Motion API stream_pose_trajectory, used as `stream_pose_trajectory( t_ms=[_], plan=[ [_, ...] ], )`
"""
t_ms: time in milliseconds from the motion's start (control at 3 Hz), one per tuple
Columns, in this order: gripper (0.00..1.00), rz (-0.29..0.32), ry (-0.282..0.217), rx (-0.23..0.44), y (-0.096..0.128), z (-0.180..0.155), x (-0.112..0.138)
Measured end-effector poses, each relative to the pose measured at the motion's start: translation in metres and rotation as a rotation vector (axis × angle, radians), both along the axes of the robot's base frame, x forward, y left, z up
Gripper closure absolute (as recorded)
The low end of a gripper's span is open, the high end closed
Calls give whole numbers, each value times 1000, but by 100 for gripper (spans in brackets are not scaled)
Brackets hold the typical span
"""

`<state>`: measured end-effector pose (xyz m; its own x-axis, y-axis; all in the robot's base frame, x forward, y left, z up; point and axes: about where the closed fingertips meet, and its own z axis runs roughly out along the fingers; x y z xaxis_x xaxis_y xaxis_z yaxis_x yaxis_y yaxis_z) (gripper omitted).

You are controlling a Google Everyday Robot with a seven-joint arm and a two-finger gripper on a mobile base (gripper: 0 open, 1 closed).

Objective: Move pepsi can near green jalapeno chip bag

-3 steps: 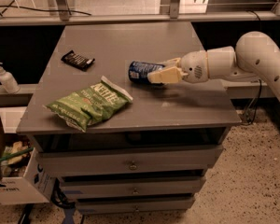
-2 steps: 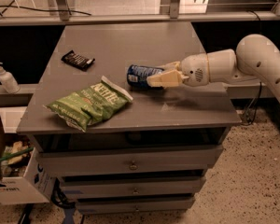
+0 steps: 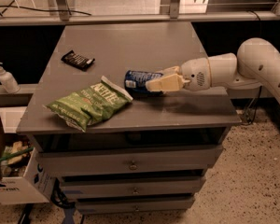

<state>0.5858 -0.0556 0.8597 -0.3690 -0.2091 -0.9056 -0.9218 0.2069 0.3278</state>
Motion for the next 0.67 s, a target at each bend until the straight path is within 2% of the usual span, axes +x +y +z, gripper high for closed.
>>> stream_pose_trajectory(
  t_ms=[333, 667],
  plan=[
    [82, 26, -2, -13, 4, 1, -8],
    [59, 45, -14, -27, 5, 2, -12]
  ],
)
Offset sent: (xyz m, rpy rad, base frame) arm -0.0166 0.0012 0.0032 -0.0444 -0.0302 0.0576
